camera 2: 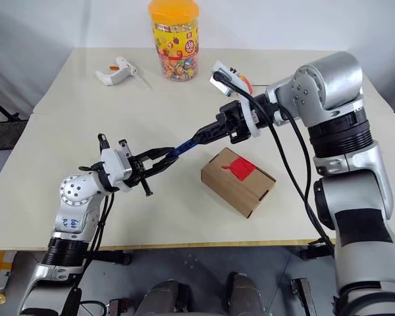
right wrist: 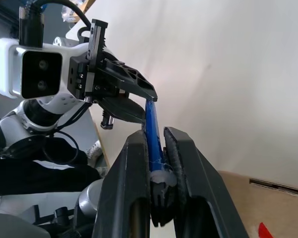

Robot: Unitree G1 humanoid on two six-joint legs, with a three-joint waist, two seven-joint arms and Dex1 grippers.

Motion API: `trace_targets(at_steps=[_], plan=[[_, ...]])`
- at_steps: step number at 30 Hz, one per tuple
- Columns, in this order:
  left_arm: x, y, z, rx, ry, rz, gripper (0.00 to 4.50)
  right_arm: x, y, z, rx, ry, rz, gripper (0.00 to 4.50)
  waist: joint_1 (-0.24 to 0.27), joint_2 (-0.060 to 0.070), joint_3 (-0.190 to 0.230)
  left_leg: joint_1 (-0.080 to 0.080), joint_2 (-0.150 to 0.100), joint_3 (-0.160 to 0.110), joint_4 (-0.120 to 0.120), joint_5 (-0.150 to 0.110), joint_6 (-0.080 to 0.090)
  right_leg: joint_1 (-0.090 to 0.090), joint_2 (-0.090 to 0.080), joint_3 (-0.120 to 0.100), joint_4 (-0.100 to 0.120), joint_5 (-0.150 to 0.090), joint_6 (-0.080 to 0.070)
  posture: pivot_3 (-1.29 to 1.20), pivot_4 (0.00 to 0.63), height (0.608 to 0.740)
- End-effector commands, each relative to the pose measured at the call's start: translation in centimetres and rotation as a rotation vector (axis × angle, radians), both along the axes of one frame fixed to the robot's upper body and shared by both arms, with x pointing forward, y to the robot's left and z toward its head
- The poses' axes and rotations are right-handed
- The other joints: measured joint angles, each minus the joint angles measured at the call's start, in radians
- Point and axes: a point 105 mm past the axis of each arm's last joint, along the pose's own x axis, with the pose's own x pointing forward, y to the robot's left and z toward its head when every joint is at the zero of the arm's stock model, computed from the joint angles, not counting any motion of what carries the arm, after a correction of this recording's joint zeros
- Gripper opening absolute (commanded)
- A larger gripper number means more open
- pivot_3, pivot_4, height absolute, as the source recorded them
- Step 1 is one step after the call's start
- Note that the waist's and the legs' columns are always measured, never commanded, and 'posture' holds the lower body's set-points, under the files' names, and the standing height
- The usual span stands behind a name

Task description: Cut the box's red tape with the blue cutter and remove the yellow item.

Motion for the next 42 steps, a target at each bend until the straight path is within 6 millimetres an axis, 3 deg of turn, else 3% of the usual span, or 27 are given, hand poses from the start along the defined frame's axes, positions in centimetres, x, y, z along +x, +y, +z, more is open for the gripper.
trace_targets(at_steps=[1, 6, 11, 17, 22, 27, 31, 35, 41, 42], plan=[[0.3, 0.9, 0.3, 0.021, 0.09, 0.026, 1.44, -0.3, -0.6, 1.9, 0.041, -0.081, 0.006, 0.15, -0.003, 0.0, 0.0, 0.0, 0.0, 0.0, 0.0, 0.0, 0.0, 0.0, 0.0, 0.0, 0.0, 0.0, 0.0, 0.0, 0.15, 0.74], [0.4, 2.5, 1.1, 0.052, 0.114, 0.045, 2.95, 0.0, -1.3, 2.5, 0.051, -0.118, -0.023, 0.15, -0.005, 0.0, 0.0, 0.0, 0.0, 0.0, -0.001, 0.0, 0.0, 0.0, 0.0, 0.0, 0.0, 0.0, 0.0, 0.0, 0.15, 0.74], [0.2, 5.5, 1.8, 0.068, 0.189, 0.075, 4.46, 0.0, -2.0, 2.9, 0.061, -0.14, -0.043, 0.15, -0.011, 0.001, 0.0, 0.0, 0.001, 0.0, -0.001, 0.0, -0.001, 0.0, 0.001, 0.0, 0.0, 0.0, 0.0, 0.0, 0.15, 0.74], [-2.6, 6.5, 0.5, 0.113, 0.346, -0.008, 4.5, -0.3, -3.5, 3.3, 0.067, -0.175, -0.082, 0.15, -0.02, 0.001, 0.001, 0.0, 0.0, 0.0, -0.003, -0.001, -0.002, -0.001, 0.0, 0.0, -0.001, 0.0, 0.0, 0.0, 0.15, 0.74], [-5.6, 1.8, 0.5, 0.073, 0.452, -0.197, 4.5, -0.6, -7.4, 4.8, 0.054, -0.367, -0.202, 0.15, -0.006, 0.001, 0.002, 0.0, 0.0, -0.003, -0.003, -0.001, -0.002, -0.001, 0.0, 0.001, -0.001, 0.0, 0.0, 0.0, 0.15, 0.74], [-5.6, -1.8, 1.5, 0.008, 0.407, -0.241, 4.5, -1.7, -9.5, 4.7, 0.045, -0.447, -0.26, 0.15, 0.004, 0.001, 0.002, 0.0, 0.0, -0.001, -0.002, -0.001, -0.002, 0.0, 0.001, 0.001, -0.004, 0.0, 0.0, 0.0, 0.15, 0.74], [-4.3, -4.3, 2.7, -0.017, 0.354, -0.249, 3.42, -3.1, -10.7, 4.2, 0.051, -0.507, -0.295, 0.15, 0.008, 0.001, 0.002, 0.0, 0.002, 0.0, -0.001, -0.001, -0.003, 0.001, 0.003, 0.001, -0.005, 0.0, 0.0, 0.0, 0.15, 0.74], [-2.6, -6.2, 2.8, 0.056, 0.349, -0.241, 2.12, -4.3, -11.6, 2.6, -0.011, -0.542, -0.329, 0.15, 0.01, 0.001, 0.002, 0.001, 0.001, 0.0, -0.001, -0.001, -0.003, 0.002, 0.003, 0.001, -0.005, 0.0, 0.0, 0.0, 0.15, 0.74], [-1.0, -8.3, 2.9, 0.161, 0.368, -0.229, 0.17, -5.3, -12.5, 1.8, -0.061, -0.64, -0.368, 0.15, 0.011, 0.001, 0.002, 0.001, 0.001, 0.0, -0.001, -0.001, -0.003, 0.002, 0.004, 0.001, -0.006, 0.0, 0.0, 0.0, 0.15, 0.74], [-0.8, -8.7, 2.9, 0.179, 0.379, -0.227, 0.0, -5.5, -12.7, 1.6, -0.075, -0.65, -0.37, 0.15, 0.012, 0.001, 0.002, 0.001, 0.001, 0.0, -0.001, -0.001, -0.003, 0.002, 0.004, 0.001, -0.006, 0.0, 0.0, 0.0, 0.15, 0.74]])
